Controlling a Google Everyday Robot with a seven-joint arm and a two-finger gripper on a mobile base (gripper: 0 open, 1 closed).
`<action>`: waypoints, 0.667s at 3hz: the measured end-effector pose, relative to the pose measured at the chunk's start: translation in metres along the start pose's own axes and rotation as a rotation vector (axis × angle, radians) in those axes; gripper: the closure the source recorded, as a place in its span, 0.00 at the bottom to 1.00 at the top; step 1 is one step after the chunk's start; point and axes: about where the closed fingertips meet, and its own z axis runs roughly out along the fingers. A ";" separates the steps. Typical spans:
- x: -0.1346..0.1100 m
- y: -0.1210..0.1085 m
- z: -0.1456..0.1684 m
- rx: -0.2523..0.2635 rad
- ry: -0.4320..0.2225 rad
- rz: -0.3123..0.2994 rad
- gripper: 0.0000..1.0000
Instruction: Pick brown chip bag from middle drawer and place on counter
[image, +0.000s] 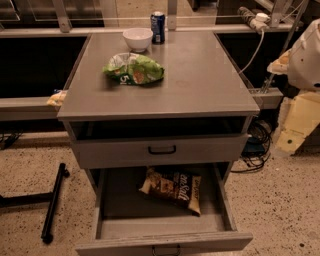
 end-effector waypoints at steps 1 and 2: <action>0.000 0.000 0.000 0.000 0.000 0.000 0.00; 0.000 0.000 0.000 0.000 0.000 0.000 0.18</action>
Offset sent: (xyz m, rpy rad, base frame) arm 0.0000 0.0000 0.0000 0.0000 0.0000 0.0000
